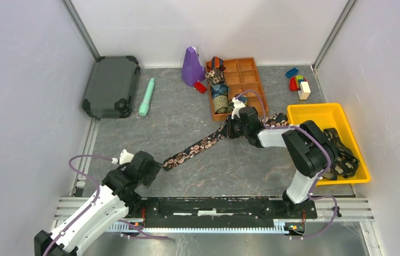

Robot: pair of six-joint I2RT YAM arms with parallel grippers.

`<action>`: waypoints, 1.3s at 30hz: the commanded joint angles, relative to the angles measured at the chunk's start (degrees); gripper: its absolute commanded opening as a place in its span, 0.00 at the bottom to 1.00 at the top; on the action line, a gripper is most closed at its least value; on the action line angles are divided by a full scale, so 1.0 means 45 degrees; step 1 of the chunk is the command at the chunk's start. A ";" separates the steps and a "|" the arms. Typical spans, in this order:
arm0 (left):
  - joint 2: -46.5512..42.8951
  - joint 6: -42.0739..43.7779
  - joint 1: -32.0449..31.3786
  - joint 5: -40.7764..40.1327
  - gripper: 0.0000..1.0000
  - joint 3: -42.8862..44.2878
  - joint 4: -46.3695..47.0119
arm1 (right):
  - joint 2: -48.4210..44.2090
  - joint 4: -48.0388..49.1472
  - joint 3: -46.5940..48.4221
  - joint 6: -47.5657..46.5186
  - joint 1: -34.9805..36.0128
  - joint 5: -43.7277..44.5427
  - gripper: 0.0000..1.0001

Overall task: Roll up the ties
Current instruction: Flatten out the tie at the center of the board.

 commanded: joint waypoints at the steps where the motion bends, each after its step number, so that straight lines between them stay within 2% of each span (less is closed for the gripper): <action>1: -0.0490 -0.1958 0.0060 0.0109 0.66 -0.0637 0.1840 | 0.0273 -0.1746 -0.0653 -0.0360 -0.0057 0.0254 0.20; 11: 0.0816 -0.2557 0.0049 0.0719 0.62 -0.1433 0.3618 | 0.0251 -0.1589 -0.0747 -0.0352 -0.0057 0.0119 0.20; 22: 0.1745 -0.2561 0.0059 0.0596 0.51 -0.1497 0.3784 | 0.0244 -0.1492 -0.0792 -0.0376 -0.0075 0.0013 0.20; 28: 0.2097 -0.1812 0.0060 0.0828 0.29 -0.1800 0.4885 | 0.0272 -0.1492 -0.0762 -0.0397 -0.0077 -0.0044 0.20; 32: 0.2132 -0.1214 0.0052 0.0887 0.14 -0.1664 0.4635 | 0.0268 -0.1509 -0.0773 -0.0391 -0.0100 -0.0106 0.20; 39: 0.1195 -0.0275 0.0060 0.0653 0.04 -0.1632 0.4105 | 0.0292 -0.1472 -0.0772 -0.0389 -0.0122 -0.0164 0.20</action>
